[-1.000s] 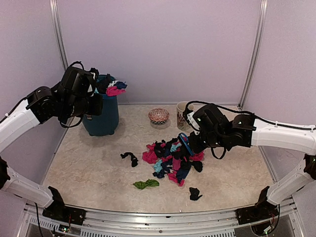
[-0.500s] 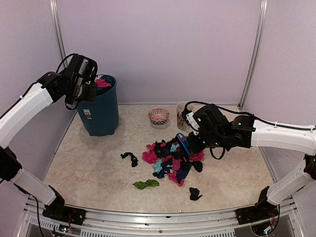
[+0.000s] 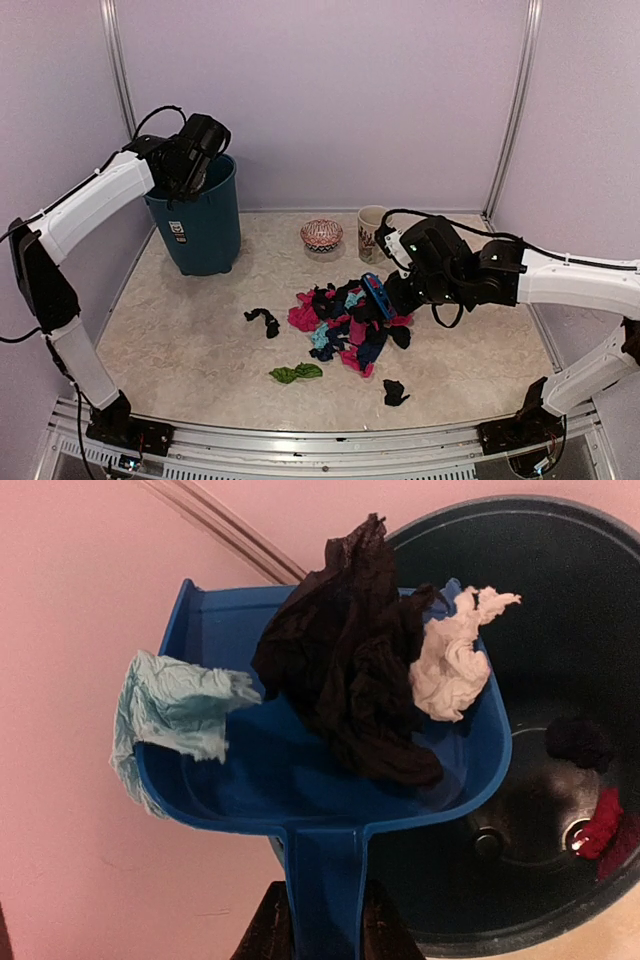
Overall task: Sweep away the paper scraps from the table
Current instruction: Dump the paper scraps in the dustpan into the trash bin.
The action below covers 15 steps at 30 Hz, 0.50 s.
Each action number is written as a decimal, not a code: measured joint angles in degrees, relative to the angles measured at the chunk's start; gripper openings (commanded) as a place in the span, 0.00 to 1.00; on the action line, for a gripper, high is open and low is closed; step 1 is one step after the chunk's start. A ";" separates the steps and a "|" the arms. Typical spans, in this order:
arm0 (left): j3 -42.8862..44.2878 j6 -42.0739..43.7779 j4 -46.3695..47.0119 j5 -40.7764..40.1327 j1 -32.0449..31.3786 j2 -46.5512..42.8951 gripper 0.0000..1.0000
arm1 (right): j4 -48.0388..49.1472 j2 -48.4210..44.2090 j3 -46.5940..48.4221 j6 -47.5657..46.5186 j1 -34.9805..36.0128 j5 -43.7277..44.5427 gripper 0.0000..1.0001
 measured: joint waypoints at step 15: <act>-2.86 29.66 15.87 -23.63 -0.48 5.62 0.00 | 2.47 -0.35 -2.71 0.22 -0.13 -1.53 0.00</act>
